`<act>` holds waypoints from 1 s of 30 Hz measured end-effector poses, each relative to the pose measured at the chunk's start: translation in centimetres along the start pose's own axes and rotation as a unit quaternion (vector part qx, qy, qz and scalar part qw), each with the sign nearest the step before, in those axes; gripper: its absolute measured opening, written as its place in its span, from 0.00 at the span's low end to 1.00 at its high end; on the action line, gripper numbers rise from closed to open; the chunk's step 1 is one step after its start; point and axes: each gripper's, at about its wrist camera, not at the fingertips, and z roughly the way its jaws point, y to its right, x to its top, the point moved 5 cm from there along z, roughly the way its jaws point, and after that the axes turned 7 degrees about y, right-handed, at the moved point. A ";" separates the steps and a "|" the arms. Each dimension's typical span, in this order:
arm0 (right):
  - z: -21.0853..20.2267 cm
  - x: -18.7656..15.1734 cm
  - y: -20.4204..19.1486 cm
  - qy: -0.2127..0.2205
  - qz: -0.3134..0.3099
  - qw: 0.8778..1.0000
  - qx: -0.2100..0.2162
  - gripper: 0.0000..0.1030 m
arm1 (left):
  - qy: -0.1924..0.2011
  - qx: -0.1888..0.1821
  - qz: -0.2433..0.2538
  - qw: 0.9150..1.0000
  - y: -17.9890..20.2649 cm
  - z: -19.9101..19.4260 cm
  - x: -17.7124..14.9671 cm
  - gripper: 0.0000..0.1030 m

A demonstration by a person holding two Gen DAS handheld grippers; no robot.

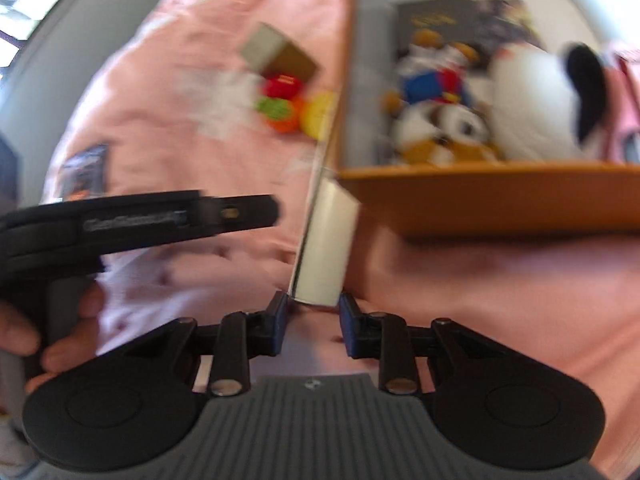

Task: Organize objects
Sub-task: 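Lift the cream box upright off the bed with the right gripper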

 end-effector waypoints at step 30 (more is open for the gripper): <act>3.7 3.1 -1.0 0.057 0.042 0.997 -0.031 0.29 | 0.021 0.052 -0.008 0.998 -2.6 0.0 1.3 0.31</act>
